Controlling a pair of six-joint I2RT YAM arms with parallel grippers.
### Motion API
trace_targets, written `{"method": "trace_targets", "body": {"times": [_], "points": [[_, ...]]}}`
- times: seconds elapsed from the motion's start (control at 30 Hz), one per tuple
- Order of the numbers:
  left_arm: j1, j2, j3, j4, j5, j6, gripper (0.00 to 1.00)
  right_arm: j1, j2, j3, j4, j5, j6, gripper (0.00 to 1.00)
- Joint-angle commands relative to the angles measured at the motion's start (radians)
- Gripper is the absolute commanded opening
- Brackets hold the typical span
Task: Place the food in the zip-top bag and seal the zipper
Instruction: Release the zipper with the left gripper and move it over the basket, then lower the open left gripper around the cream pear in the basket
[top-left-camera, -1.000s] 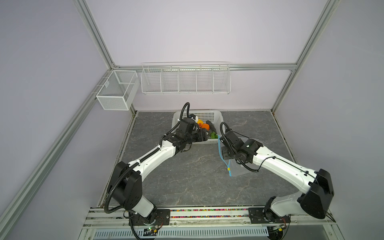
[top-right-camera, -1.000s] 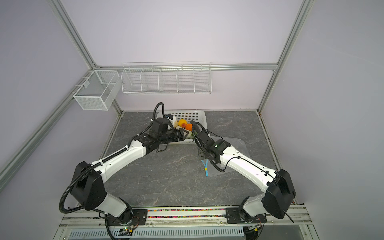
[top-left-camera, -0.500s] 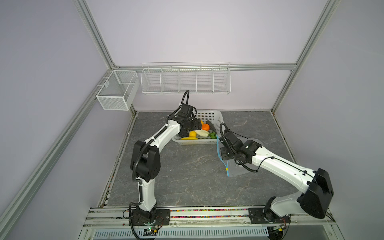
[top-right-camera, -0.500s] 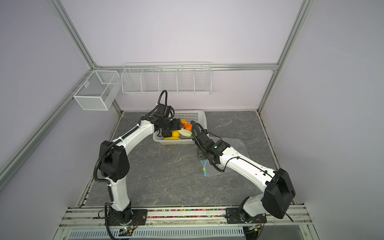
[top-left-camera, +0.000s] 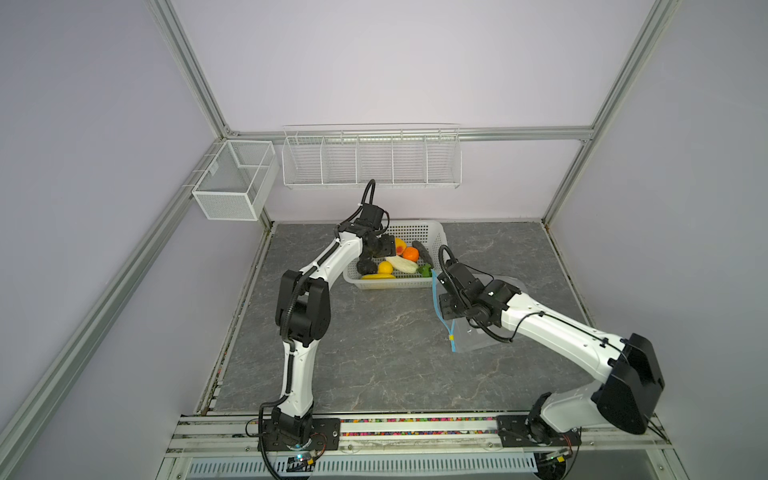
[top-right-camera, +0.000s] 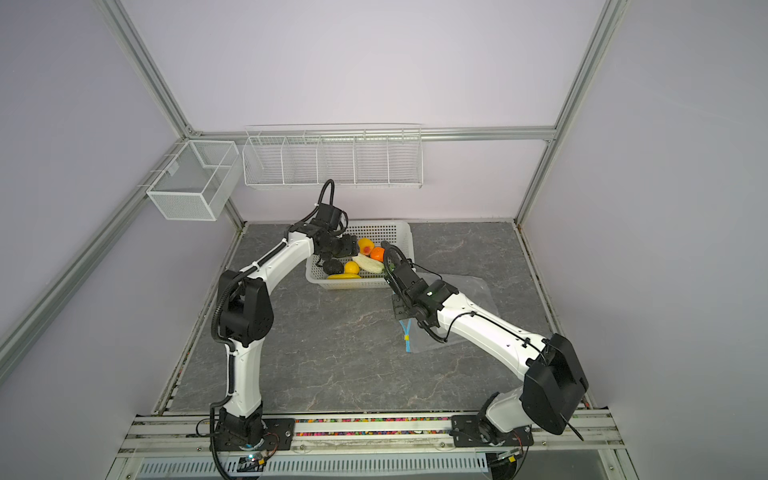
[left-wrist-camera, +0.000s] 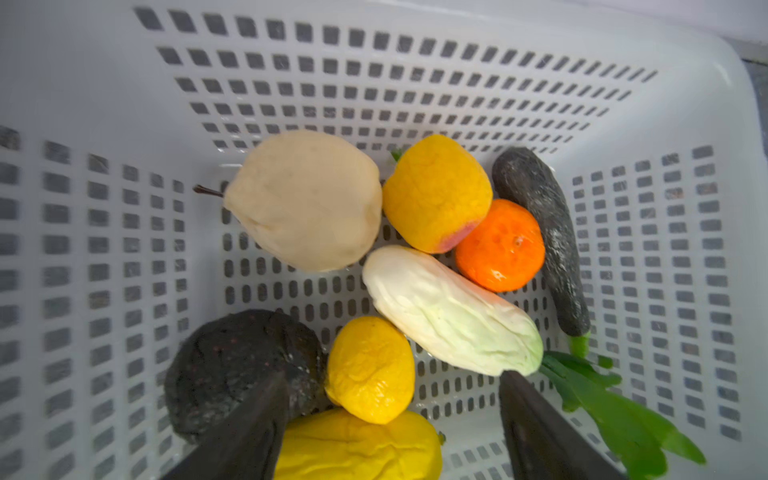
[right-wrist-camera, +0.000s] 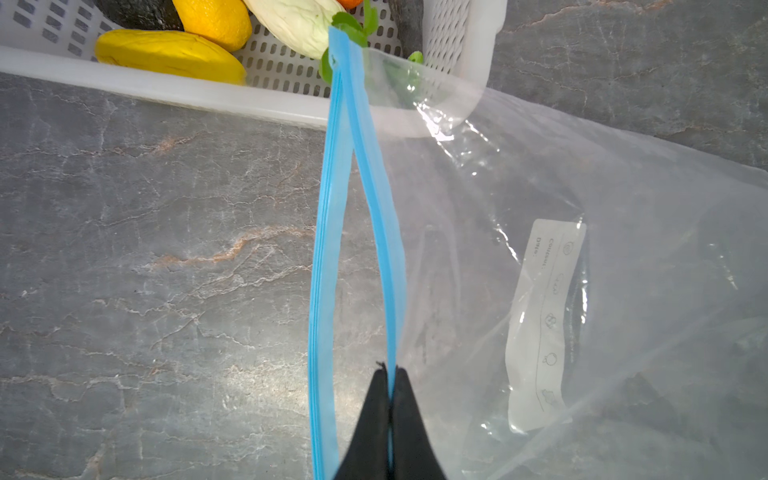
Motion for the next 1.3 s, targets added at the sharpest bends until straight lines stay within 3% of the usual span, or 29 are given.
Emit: {"method": "trace_targets", "body": {"times": [0.0, 0.3, 0.93, 1.27], "points": [[0.024, 0.011, -0.010, 0.041, -0.054, -0.028, 0.85, -0.008, 0.017, -0.008, 0.017, -0.020, -0.012, 0.06], [0.061, 0.101, 0.087, 0.052, -0.032, -0.027, 0.95, -0.015, 0.026, -0.001, 0.009, -0.020, -0.015, 0.06], [0.073, 0.264, 0.245, 0.056, -0.046, -0.047, 0.97, -0.022, 0.047, 0.012, -0.002, -0.026, -0.012, 0.06], [0.075, 0.303, 0.254, 0.069, -0.019, -0.065, 0.97, -0.024, 0.053, 0.009, -0.003, -0.028, -0.007, 0.06]]}}
